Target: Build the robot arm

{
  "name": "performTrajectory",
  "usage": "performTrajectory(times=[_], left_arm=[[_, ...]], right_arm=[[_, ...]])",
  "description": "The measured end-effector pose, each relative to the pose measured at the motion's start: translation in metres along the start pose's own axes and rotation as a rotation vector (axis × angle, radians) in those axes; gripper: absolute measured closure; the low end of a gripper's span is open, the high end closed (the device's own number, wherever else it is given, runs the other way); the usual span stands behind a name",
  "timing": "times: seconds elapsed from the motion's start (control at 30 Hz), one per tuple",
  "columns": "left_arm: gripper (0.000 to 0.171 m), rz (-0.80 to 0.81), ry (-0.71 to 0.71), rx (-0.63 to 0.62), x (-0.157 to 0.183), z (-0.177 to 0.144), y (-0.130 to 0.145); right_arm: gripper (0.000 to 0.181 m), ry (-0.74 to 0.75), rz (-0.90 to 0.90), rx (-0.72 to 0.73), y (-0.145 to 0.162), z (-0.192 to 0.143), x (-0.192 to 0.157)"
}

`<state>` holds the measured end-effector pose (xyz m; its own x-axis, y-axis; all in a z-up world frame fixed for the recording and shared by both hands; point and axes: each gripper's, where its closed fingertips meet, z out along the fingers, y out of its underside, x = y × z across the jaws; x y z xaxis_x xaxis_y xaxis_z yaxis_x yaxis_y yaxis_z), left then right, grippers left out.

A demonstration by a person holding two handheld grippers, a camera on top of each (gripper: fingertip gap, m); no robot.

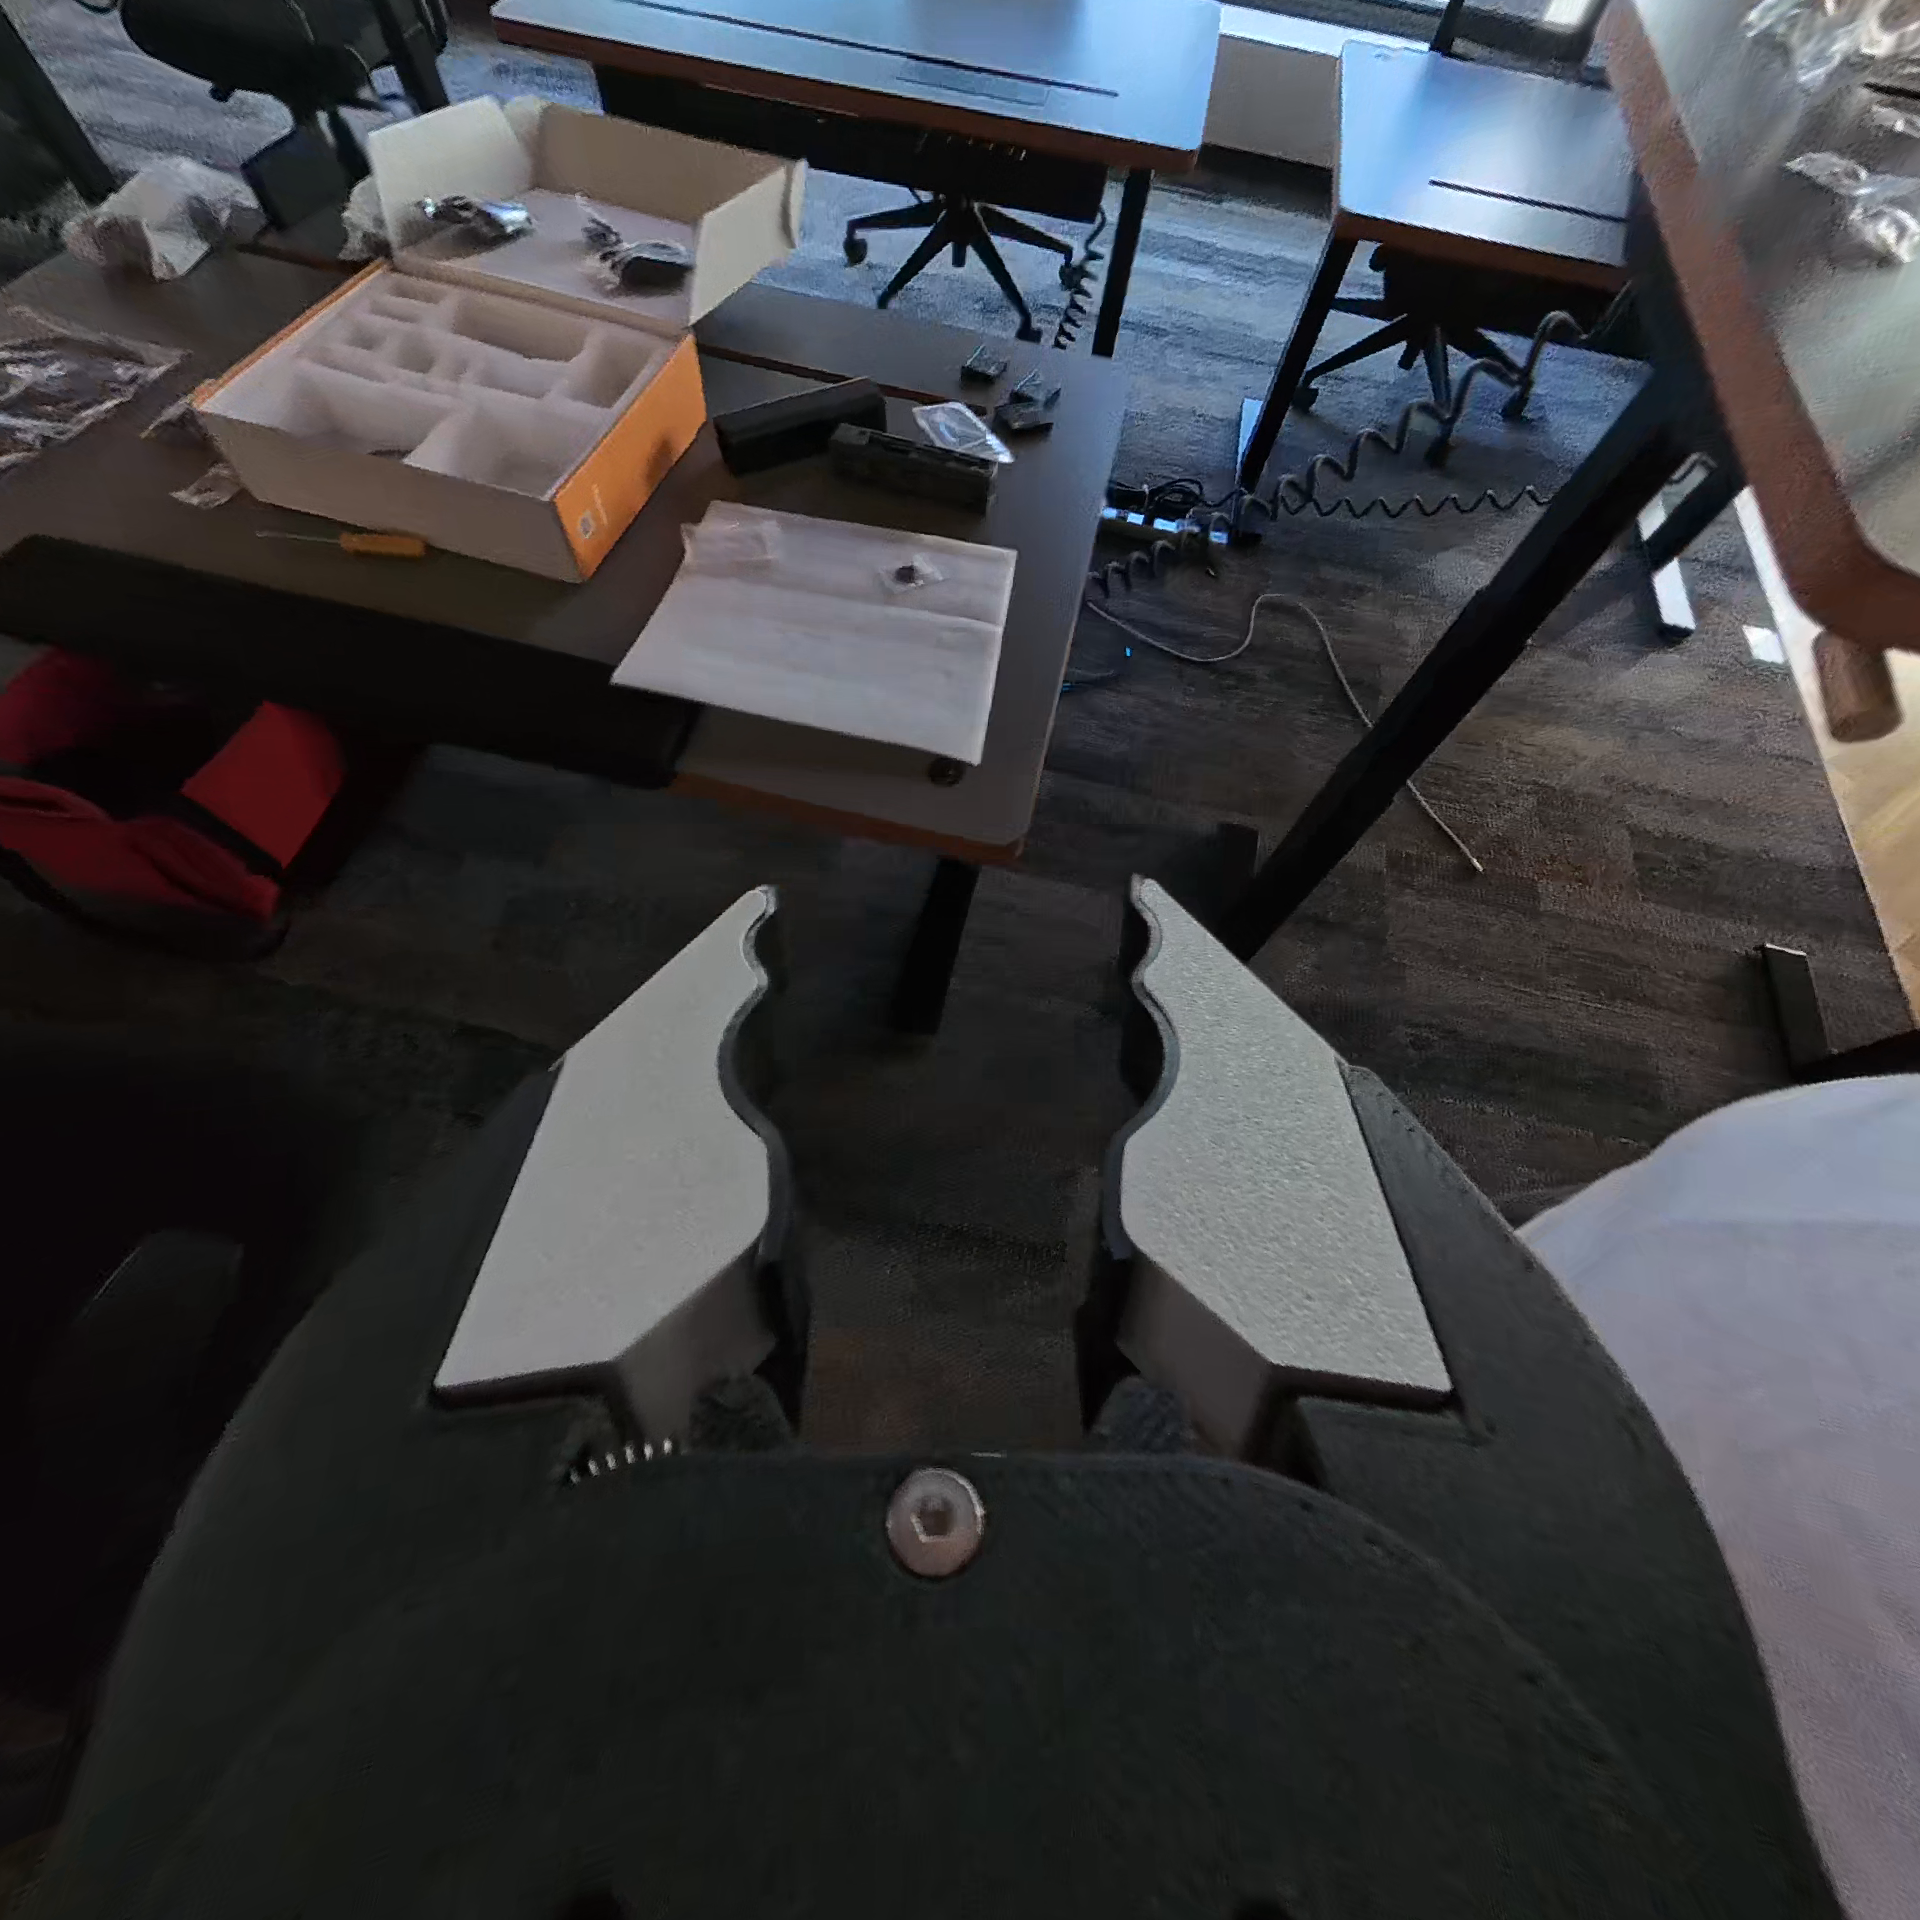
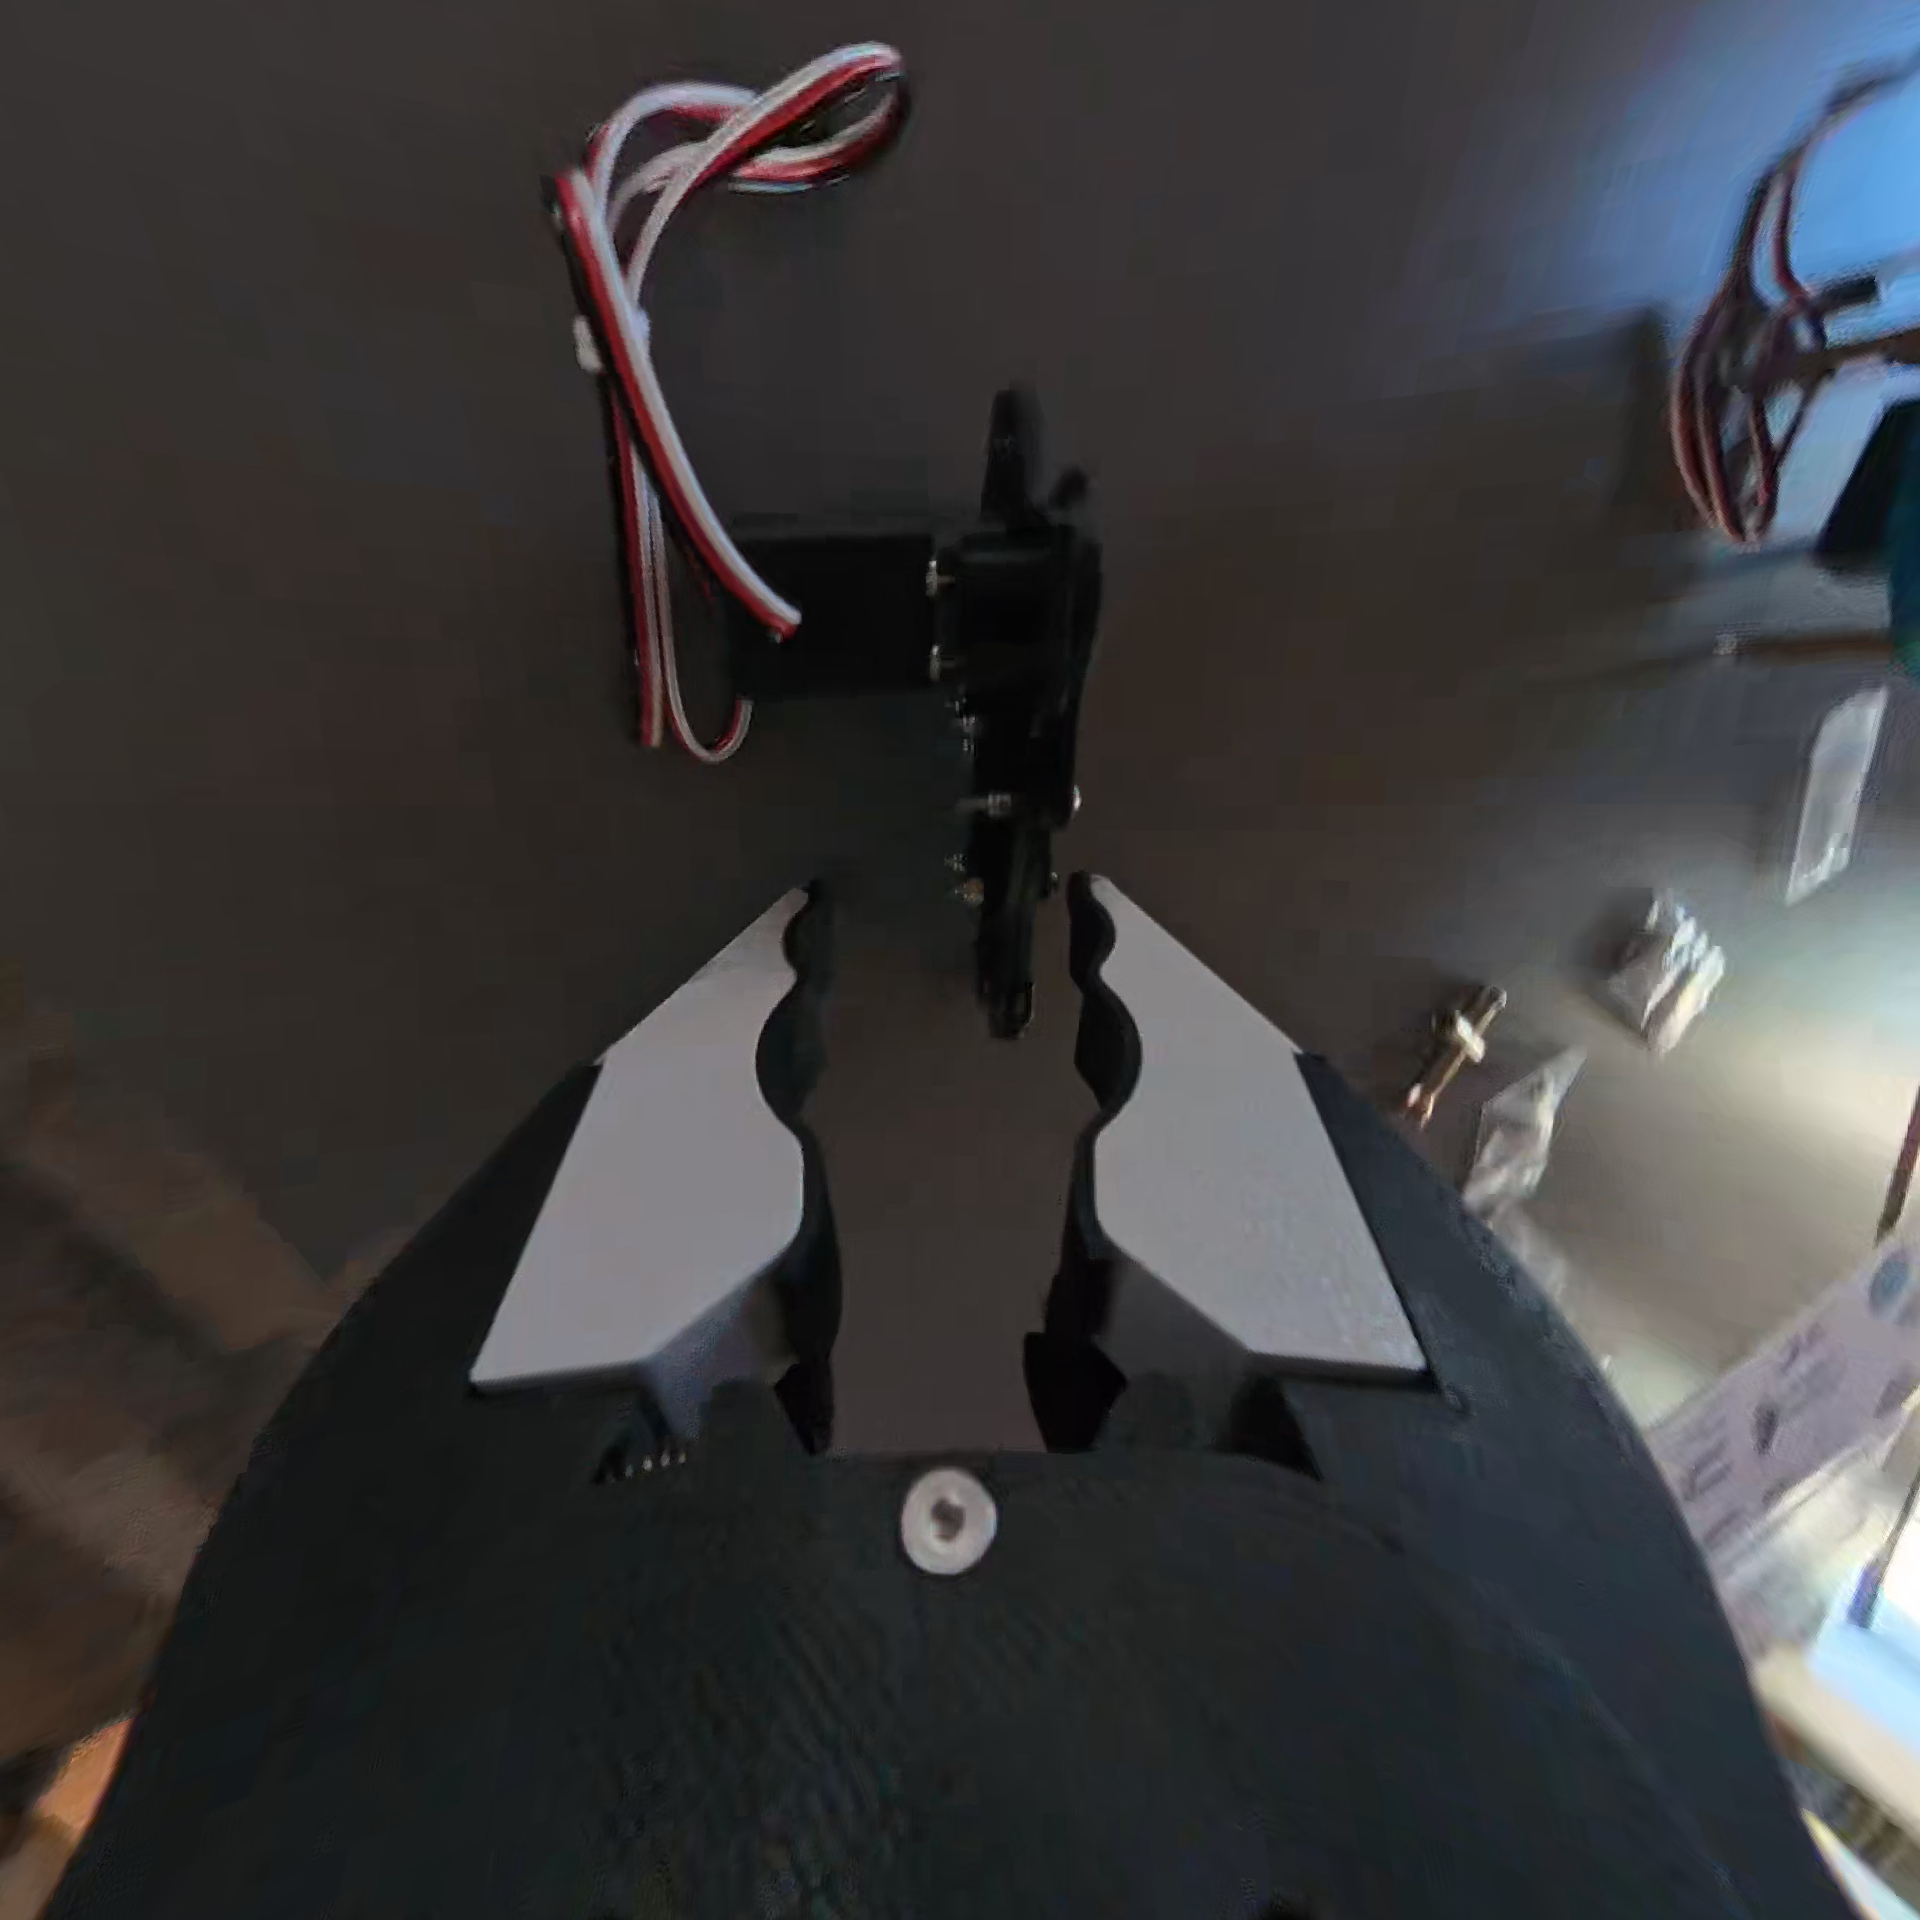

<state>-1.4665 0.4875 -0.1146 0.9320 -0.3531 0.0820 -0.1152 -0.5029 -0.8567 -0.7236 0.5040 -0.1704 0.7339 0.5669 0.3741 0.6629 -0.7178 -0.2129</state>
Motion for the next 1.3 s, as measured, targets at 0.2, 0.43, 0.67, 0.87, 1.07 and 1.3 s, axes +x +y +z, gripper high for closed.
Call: performTrajectory(times=[0.2,0.43,0.67,0.87,1.07,1.3], left_arm=[[0.11,-0.028,-0.055,0.033,-0.128,-0.059,0.014],[0.113,-0.033,-0.12,0.09,-0.224,-0.084,0.004],[0.114,-0.065,-0.128,0.09,-0.289,-0.051,-0.029],[0.116,-0.116,-0.214,0.047,-0.358,-0.001,-0.064],[0.114,-0.079,-0.259,-0.017,-0.426,0.051,-0.117],[0.116,-0.034,-0.122,-0.046,-0.476,0.128,-0.165]], right_arm=[[0.137,0.289,0.127,0.41,-0.154,-0.102,-0.009],[0.122,0.035,-0.045,0.85,-0.456,-0.066,-0.2],[0.123,0.016,-0.303,0.696,-0.619,0.184,-0.379],[0.123,0.007,-0.44,0.539,-0.685,0.32,-0.421],[0.131,-0.038,-0.486,0.493,-0.72,0.37,-0.438],[0.158,-0.03,-0.347,0.404,-0.743,0.385,-0.42]])
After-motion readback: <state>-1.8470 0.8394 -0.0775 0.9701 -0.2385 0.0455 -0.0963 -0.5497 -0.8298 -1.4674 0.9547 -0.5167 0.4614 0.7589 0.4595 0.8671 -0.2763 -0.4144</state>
